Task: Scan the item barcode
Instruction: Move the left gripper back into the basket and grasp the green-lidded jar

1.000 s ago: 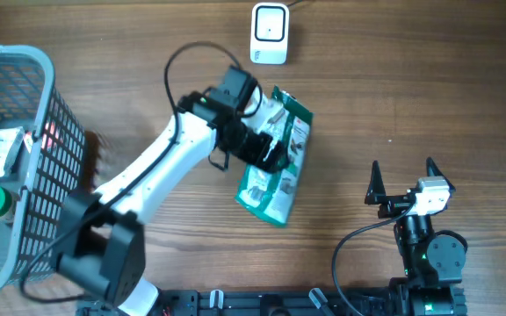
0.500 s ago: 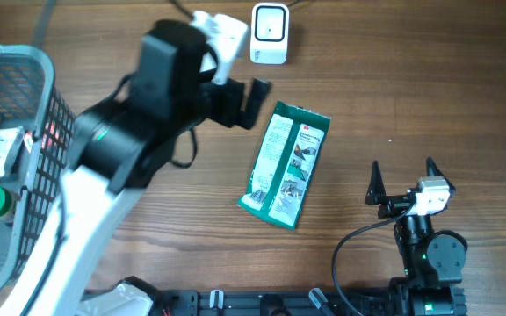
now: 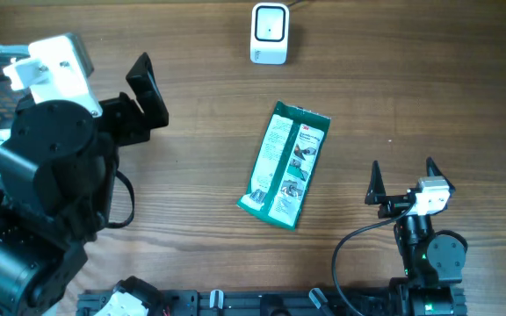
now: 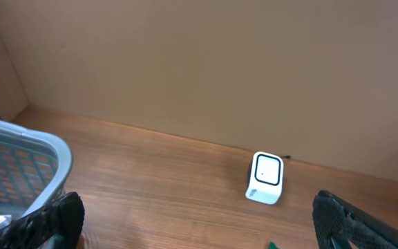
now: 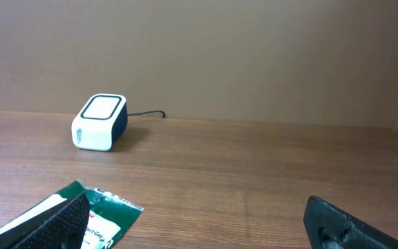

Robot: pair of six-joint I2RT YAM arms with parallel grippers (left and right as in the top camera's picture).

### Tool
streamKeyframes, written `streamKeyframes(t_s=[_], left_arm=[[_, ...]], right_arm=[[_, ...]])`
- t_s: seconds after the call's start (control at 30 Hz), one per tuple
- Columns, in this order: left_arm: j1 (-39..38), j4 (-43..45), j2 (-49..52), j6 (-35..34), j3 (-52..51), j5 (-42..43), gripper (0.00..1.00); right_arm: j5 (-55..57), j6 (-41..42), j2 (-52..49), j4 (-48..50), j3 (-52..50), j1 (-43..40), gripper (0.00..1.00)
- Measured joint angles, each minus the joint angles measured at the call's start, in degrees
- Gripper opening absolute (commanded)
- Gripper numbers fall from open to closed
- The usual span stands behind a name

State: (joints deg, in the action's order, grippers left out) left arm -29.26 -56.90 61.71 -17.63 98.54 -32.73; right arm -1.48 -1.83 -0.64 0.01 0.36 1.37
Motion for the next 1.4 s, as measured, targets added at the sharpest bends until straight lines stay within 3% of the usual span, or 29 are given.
streamKeyframes(t_s=[0.2, 0.37, 0.77, 1.03, 1.2, 1.4], left_arm=[[1.40, -2.93, 0.20, -6.60, 0.00, -6.78, 1.00], [12.02, -4.04, 0.20, -12.28, 0.00, -8.37, 1.00], [37.20, -6.73, 0.20, -18.86, 0.00, 2.05, 1.00], [48.92, -8.33, 0.72, -21.42, 0.00, 7.04, 1.00], [55.23, -12.02, 3.87, -27.17, 0.00, 8.22, 1.00], [68.76, -14.71, 12.44, -32.52, 0.02, 14.43, 1.00]], right_arm=[[0.00, -0.02, 0.00, 0.00, 0.00, 0.00, 1.00], [0.00, -0.02, 0.00, 0.00, 0.00, 0.00, 1.00], [0.00, -0.02, 0.00, 0.00, 0.00, 0.00, 1.00], [0.00, -0.02, 0.00, 0.00, 0.00, 0.00, 1.00], [0.00, 0.00, 0.00, 0.00, 0.00, 0.00, 0.99], [0.00, -0.02, 0.00, 0.00, 0.00, 0.00, 1.00]])
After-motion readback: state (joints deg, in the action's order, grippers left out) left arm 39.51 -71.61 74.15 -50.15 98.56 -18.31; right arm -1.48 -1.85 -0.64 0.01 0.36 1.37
